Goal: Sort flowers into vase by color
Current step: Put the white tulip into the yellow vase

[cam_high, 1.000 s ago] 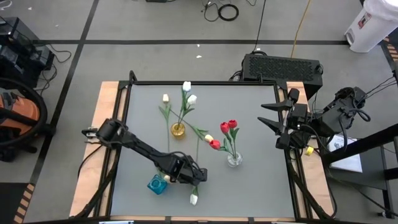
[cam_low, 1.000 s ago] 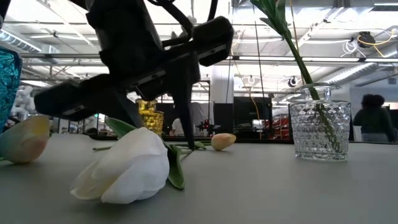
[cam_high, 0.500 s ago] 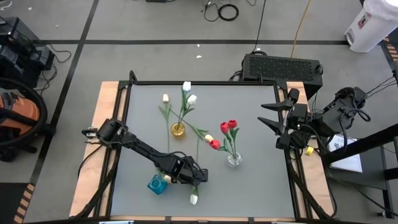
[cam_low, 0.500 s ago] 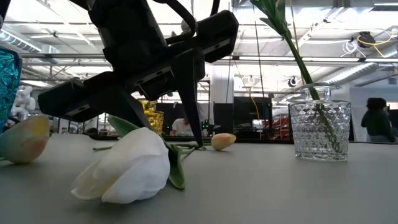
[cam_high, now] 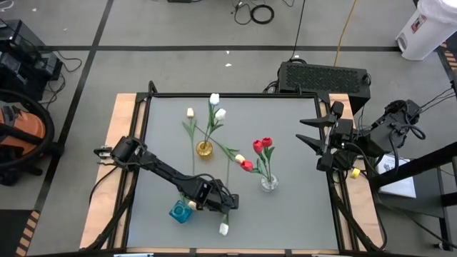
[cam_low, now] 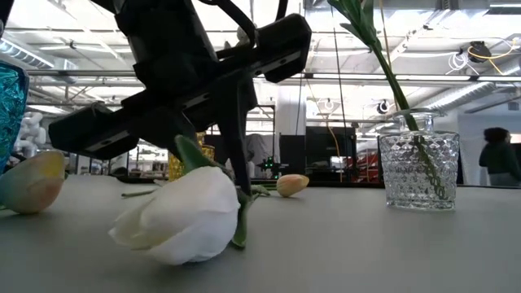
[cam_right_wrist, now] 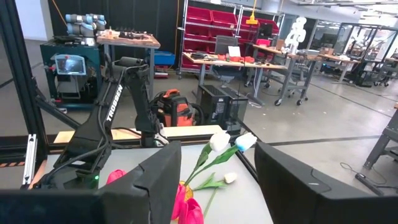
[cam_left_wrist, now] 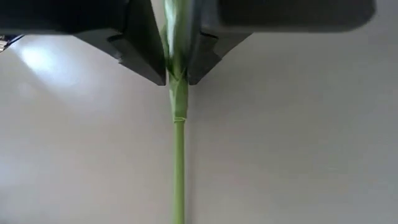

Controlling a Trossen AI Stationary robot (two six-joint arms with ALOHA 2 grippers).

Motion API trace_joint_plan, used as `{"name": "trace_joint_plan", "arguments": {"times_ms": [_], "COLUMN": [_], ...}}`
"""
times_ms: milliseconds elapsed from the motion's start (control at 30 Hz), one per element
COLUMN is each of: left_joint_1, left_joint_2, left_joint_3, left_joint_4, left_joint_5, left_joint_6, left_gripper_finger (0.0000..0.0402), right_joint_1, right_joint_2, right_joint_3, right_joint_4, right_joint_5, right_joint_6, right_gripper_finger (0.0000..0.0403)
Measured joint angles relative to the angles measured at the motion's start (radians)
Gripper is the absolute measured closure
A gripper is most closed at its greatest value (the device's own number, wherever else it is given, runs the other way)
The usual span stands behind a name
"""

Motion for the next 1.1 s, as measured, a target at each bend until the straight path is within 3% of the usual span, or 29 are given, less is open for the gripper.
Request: {"name": "trace_joint_plan", "arguments": {"times_ms": [267,833,1100], "left_joint_1": [-0.002,-0.018,-0.029], "left_joint_2": [0.0,0.0,-0.004], "left_joint_3": [0.0,0.0,0.061], "left_joint_4": [0.001,0.056,-0.01], "left_joint_5": [0.031,0.035,0.042], "left_joint_6": [0.027,0.046,0.048], "left_gripper_finger": [0.0393,0.0397,0.0397], "right_joint_1": [0.0,0.0,0.0], "right_joint_2": [0.0,0.0,0.0], "right_joint_3": [0.0,0.0,0.0], "right_joint_4": [0.0,0.0,0.0], "right_joint_5": [0.0,0.0,0.0], "right_joint_6": [0.0,-0.004,-0.008], "right_gripper_finger": [0.0206,0.0206,0.0206]}}
